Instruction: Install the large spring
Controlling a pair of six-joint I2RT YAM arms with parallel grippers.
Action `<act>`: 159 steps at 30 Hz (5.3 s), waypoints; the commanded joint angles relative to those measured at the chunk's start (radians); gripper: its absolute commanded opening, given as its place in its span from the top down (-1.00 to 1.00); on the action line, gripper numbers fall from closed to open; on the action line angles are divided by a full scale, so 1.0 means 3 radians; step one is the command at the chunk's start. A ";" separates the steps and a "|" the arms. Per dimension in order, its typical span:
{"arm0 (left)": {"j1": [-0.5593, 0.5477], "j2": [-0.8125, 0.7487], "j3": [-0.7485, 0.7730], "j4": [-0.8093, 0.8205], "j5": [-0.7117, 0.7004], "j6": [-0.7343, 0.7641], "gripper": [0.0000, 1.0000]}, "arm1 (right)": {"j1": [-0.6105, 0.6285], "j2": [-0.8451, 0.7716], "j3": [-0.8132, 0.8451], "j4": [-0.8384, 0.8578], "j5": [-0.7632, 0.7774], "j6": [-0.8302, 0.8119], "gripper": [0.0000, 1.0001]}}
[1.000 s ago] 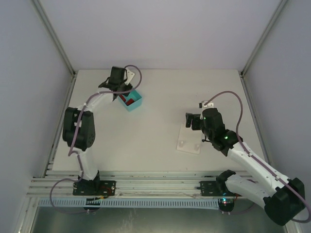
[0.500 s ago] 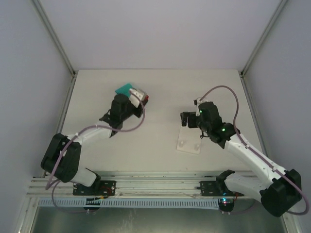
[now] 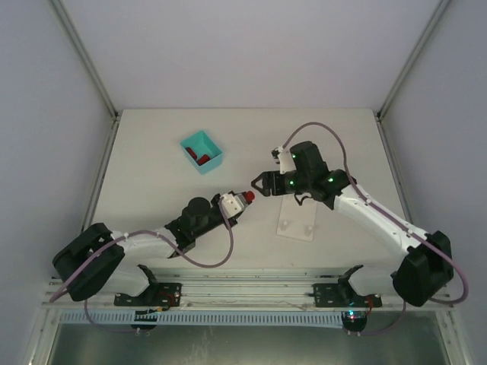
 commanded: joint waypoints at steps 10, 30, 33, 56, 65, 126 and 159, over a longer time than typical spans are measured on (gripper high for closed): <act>-0.0259 -0.0092 -0.0126 0.0455 -0.0357 0.0287 1.00 | 0.0385 0.0330 0.0219 -0.0360 -0.0446 -0.0311 -0.47; -0.0323 -0.0083 -0.0157 0.0483 -0.0458 0.0379 1.00 | 0.0401 0.0515 0.0247 -0.0153 -0.0691 -0.0224 0.31; -0.0324 -0.0061 -0.0163 0.0488 -0.0500 0.0401 1.00 | 0.0404 0.0486 0.0219 -0.0144 -0.0591 -0.0239 0.54; -0.0326 0.0113 -0.0076 0.0498 -0.1078 0.0184 -0.98 | 0.0080 -0.0307 -0.0189 -0.0546 0.1366 -0.0072 1.00; -0.0231 0.0161 0.0003 0.0450 -0.1719 -0.0429 -0.99 | -0.0421 -0.0292 -0.0040 -0.1310 0.2108 -0.0055 1.00; -0.0076 0.0232 0.0306 -0.0145 -0.2164 -0.1126 -0.99 | -0.0920 0.1077 0.0199 -0.1343 0.1404 -0.0158 0.57; 0.1218 0.0853 0.2094 -0.2213 -0.1252 -0.1744 -0.50 | -0.0425 -0.0250 -0.0354 0.0052 0.1545 0.0028 -0.98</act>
